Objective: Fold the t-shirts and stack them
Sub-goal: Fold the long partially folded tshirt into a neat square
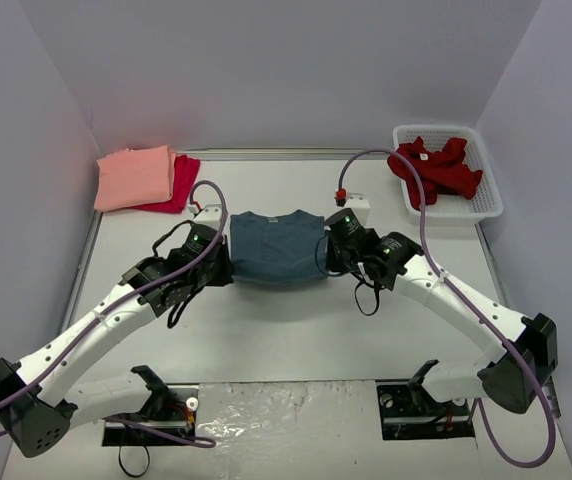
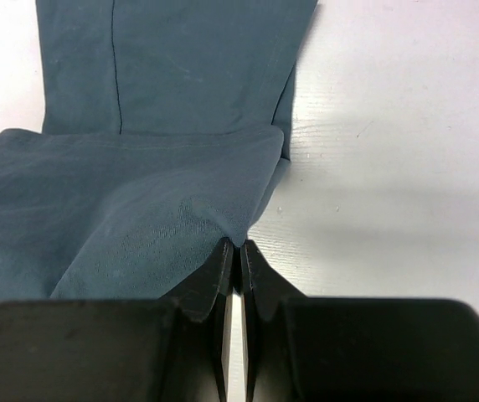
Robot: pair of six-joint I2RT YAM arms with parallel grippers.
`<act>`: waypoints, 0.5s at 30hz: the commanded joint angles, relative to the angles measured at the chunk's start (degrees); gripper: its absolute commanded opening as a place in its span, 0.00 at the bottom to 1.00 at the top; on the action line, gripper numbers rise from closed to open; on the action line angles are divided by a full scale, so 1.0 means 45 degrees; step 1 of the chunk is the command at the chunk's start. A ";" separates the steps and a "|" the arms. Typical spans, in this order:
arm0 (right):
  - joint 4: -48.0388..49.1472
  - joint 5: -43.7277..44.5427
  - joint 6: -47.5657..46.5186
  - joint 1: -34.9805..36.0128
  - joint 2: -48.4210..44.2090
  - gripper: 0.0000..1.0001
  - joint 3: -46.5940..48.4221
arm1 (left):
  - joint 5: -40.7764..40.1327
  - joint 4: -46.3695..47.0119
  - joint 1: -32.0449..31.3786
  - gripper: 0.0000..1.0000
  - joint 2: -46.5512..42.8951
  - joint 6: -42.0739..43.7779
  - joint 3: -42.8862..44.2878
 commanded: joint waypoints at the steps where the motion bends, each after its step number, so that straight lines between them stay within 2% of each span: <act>1: -0.0132 0.0691 -0.0238 -0.0010 0.0328 0.00 0.0800 | -0.0447 -0.0204 0.0184 0.02 0.0210 0.0418 0.0764; 15: -0.0131 0.0653 -0.0766 -0.0752 0.0993 0.00 0.1446 | 0.0216 0.0283 0.1004 0.02 0.1031 0.0810 0.1194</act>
